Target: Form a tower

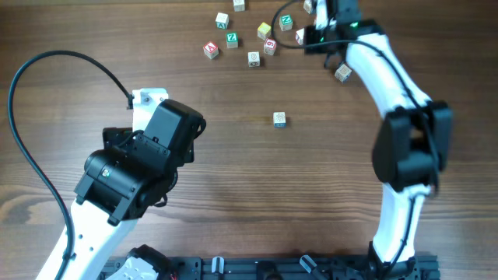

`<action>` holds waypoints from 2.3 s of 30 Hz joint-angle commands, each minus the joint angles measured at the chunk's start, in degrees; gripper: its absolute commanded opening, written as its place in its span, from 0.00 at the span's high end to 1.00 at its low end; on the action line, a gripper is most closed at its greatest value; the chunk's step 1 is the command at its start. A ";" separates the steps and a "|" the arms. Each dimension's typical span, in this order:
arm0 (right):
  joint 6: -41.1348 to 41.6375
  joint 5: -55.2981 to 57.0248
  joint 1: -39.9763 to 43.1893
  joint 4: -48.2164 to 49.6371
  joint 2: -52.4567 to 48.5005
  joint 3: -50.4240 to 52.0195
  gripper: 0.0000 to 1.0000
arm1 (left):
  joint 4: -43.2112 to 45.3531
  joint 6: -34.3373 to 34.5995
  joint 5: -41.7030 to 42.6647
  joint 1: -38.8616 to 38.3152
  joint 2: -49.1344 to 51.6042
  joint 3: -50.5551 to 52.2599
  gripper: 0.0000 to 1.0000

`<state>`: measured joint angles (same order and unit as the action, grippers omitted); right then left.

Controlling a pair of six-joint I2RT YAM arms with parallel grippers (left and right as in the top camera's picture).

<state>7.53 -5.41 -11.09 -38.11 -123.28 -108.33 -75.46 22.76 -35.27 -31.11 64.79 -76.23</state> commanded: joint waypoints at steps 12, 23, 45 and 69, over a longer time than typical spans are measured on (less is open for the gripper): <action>18.34 2.58 -16.52 -4.85 15.47 25.49 0.80 | 0.17 -0.48 -0.15 0.11 -0.55 0.04 0.00; 19.69 13.55 -21.00 0.37 14.34 29.62 0.79 | 0.17 -0.46 -0.15 0.11 -0.55 0.04 0.00; 22.34 13.51 -20.98 2.95 10.34 33.33 0.07 | 0.17 -0.46 -0.15 0.11 -0.55 0.04 0.00; 12.02 8.96 -20.92 7.15 7.87 33.38 0.53 | 0.17 -0.46 -0.15 0.11 -0.55 0.04 0.00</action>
<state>19.79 4.14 -32.16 -31.03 -114.28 -75.40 -75.26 22.76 -35.29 -31.11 64.82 -76.23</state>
